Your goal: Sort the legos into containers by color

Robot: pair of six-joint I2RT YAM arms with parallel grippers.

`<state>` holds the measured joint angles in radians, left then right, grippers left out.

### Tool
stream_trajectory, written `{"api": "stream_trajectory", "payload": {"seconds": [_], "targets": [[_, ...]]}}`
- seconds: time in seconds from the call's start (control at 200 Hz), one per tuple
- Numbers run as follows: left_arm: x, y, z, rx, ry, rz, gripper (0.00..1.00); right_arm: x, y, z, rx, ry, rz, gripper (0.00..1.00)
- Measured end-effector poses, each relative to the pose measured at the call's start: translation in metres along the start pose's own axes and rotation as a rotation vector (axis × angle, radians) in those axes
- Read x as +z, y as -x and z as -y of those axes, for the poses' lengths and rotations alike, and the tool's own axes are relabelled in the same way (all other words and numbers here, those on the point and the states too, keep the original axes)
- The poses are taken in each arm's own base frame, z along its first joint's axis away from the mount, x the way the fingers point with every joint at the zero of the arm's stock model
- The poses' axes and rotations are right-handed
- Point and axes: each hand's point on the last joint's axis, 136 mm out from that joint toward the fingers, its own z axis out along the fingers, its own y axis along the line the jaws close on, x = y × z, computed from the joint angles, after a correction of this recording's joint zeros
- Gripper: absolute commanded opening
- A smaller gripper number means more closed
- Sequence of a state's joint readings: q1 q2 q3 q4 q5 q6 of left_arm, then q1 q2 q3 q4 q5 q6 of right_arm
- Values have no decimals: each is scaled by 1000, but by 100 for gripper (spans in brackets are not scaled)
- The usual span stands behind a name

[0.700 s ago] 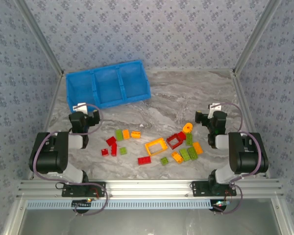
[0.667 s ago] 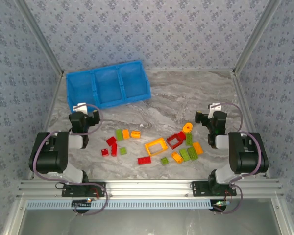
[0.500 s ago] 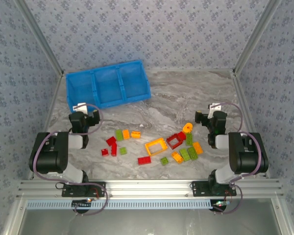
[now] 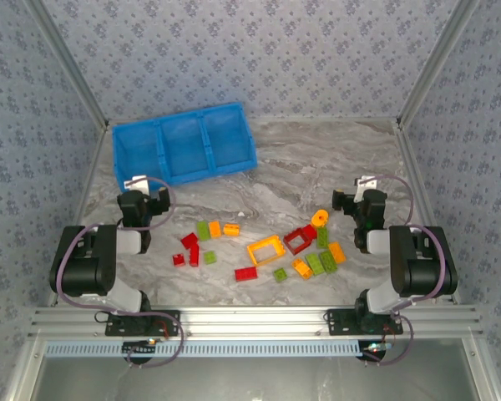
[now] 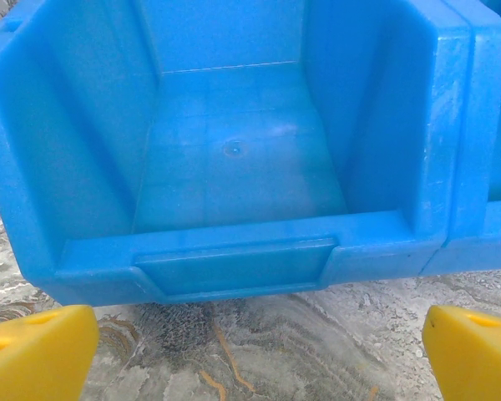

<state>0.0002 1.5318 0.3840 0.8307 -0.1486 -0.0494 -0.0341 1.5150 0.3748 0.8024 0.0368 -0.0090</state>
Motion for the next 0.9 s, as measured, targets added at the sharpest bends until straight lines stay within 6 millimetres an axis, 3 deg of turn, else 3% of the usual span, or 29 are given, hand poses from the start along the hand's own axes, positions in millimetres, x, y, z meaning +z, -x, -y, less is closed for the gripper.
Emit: {"api": "stream_trajectory", "payload": {"seconds": [0.25, 0.34, 0.415, 0.475, 0.59, 0.67, 0.695, 0.755, 0.79, 0.844, 0.899], "targets": [[-1, 0, 1, 2, -5, 0, 99, 0, -1, 0, 0, -1, -7, 100], [-13, 7, 3, 16, 3, -47, 99, -7, 7, 2, -5, -19, -21, 100], [-34, 48, 11, 10, 2, -6, 99, -21, 32, -2, -17, -28, 19, 100], [-63, 102, 19, -11, -7, 96, 99, -40, 64, -11, -29, -18, 87, 100], [-132, 191, 35, -78, -50, 276, 100, -102, 158, -34, 12, 39, 285, 100], [-162, 229, 36, -181, -83, 293, 99, -144, 214, -31, 206, 62, 352, 100], [-169, 241, 34, -220, -92, 300, 99, -155, 229, -26, 285, 62, 364, 94], [-172, 255, 32, -272, -122, 275, 99, -170, 245, -21, 392, 94, 361, 83], [-164, 259, 30, -292, -120, 219, 99, -173, 246, -22, 425, 116, 334, 79], [-136, 261, 29, -297, -87, 94, 99, -169, 238, -35, 438, 152, 254, 79], [-105, 263, 35, -290, -69, -8, 99, -162, 220, -65, 416, 217, 143, 81]]}}
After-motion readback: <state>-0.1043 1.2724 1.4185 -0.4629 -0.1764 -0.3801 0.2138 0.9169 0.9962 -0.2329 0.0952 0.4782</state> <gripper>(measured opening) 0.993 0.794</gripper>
